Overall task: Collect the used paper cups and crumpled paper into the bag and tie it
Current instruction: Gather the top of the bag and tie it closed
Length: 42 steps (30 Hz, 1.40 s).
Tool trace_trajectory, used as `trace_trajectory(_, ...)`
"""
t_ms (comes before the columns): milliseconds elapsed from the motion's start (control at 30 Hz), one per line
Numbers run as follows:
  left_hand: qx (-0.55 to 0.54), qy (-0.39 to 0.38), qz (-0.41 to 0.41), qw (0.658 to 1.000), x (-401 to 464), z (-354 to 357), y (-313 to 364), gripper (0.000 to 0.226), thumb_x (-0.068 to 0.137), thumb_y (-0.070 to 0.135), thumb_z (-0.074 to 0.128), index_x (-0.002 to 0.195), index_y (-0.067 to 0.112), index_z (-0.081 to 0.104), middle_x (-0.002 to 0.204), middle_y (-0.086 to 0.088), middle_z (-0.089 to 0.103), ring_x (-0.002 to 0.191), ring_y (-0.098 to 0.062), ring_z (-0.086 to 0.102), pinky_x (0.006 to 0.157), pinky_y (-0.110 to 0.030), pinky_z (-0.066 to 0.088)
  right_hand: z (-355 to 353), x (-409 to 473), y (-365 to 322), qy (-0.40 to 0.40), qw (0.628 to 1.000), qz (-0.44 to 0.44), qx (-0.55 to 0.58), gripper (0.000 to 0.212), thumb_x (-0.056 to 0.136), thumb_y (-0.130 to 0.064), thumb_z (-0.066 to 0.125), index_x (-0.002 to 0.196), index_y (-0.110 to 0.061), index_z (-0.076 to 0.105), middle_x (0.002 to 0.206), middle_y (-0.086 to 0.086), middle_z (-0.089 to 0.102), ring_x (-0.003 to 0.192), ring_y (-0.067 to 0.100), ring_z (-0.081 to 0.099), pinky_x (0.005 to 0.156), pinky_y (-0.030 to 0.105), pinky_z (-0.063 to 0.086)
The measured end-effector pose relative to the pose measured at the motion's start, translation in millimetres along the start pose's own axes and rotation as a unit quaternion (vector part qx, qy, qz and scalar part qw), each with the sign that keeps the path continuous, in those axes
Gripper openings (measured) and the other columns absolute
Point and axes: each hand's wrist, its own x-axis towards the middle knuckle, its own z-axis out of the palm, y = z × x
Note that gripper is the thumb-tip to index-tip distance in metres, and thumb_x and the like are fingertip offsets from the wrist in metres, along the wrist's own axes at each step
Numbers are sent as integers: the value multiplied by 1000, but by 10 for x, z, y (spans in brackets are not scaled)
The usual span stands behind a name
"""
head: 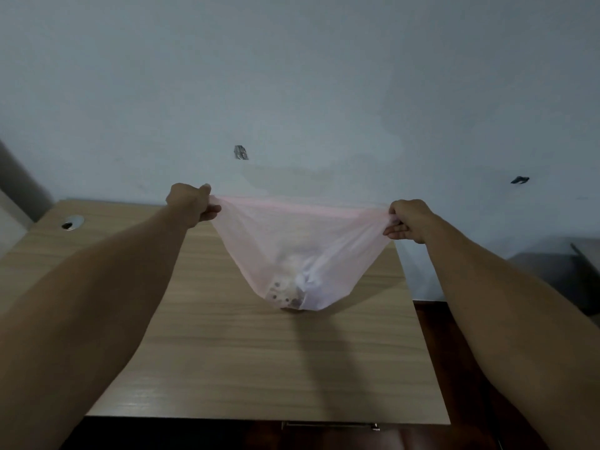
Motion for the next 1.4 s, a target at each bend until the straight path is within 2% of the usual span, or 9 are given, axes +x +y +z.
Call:
trace_trajectory(133,191,122,280,933,-234,303,-173,48,99,35,58,130,0,50,133,-24,56,118,-41,59,99,-44,46,103,-16,35,9,1000,8,-5,16,92,-1,43,82,3,55,71,21,61,63,31,65,68,39,58)
trace_trajectory(200,275,32,512,813,-448,562,-338,52,95,36,62,136,6,50,144,-19,49,132,-38,48,107,-44,38,155,-20,28,16,1000,11,-4,17,91,0,42,82,3,55,70,21,60,61,31,64,66,39,57)
trace_trajectory(300,439,-124,576,679,-639,993,-596,63,100,46,51,154,17,36,167,-6,24,155,-25,19,121,-49,21,209,-50,20,15,1000,15,-1,18,91,1,41,79,2,55,69,20,60,61,30,63,66,39,57)
trace_trajectory(567,499,-123,484,709,-648,1259,-532,33,109,30,30,103,15,58,106,-7,63,110,-30,60,116,-48,15,249,107,173,115,985,-2,-127,39,91,-22,51,119,4,60,105,22,67,88,34,70,76,43,60)
trace_trajectory(667,510,-149,443,722,-617,1336,-512,33,109,33,27,95,18,53,108,-8,62,110,-29,59,115,-46,17,453,148,252,251,846,-300,-362,40,91,-29,55,126,-9,56,126,17,55,114,38,55,95,49,45)
trace_trajectory(733,518,-164,424,724,-589,1377,-499,32,108,34,26,92,19,50,110,-9,61,111,-29,59,114,-46,18,708,68,205,139,796,-451,-379,38,90,-22,57,126,-13,59,127,13,60,118,37,54,99,48,38)
trace_trajectory(867,520,-178,427,718,-597,1401,-508,35,107,27,24,88,20,53,102,-4,61,110,-25,57,113,-48,19,1177,-20,277,-2,725,-480,-493,28,97,-24,47,120,-15,61,116,7,64,111,31,54,96,44,29)
trace_trajectory(1167,523,-142,570,617,-444,1173,-763,35,99,32,28,104,15,57,98,-5,60,94,-28,62,111,-50,20,1294,212,257,-57,824,-375,-420,22,101,-25,40,101,-15,59,101,6,68,101,32,60,97,44,32)
trace_trajectory(1400,517,-128,431,729,-493,1287,-719,37,105,32,29,89,18,59,109,-9,58,109,-24,58,113,-45,19,1408,116,504,98,645,-538,-535,15,83,-16,51,92,-10,62,85,12,63,79,33,58,84,46,39)
